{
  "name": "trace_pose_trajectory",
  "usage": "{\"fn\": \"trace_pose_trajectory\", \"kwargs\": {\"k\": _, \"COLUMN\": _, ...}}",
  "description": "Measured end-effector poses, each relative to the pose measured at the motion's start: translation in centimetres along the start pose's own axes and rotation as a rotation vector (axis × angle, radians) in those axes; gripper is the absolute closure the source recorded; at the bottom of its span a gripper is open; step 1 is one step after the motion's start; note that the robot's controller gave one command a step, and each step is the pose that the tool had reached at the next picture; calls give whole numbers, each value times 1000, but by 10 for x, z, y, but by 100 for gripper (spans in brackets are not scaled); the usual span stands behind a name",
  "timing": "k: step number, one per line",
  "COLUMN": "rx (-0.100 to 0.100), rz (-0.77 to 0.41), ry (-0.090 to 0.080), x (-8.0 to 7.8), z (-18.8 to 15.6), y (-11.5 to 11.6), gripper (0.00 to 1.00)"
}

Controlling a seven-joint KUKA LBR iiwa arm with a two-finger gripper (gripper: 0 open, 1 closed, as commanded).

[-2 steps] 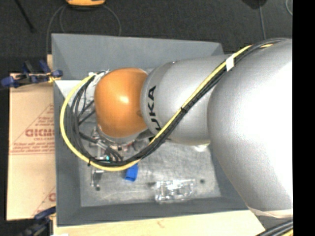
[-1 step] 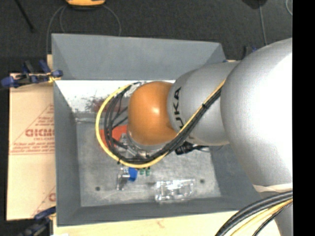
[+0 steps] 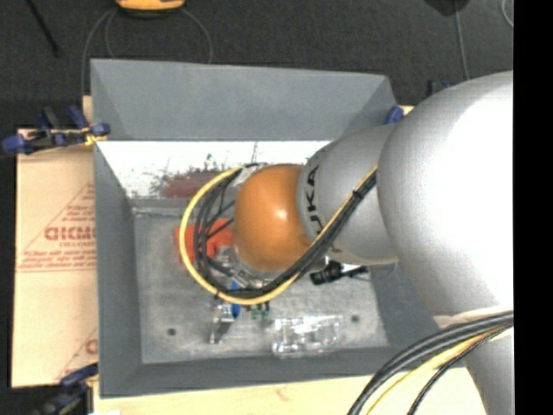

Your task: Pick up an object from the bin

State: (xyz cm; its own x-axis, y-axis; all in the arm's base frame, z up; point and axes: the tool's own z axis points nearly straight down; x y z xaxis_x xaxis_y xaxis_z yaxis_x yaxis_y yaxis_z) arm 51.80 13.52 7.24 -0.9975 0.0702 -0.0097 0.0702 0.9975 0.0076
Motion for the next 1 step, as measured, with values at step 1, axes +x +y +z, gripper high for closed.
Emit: {"fn": "trace_pose_trajectory", "kwargs": {"k": 1, "rx": -2, "rz": 142, "ry": -4, "x": 2, "z": -2, "y": -42, "gripper": 0}}
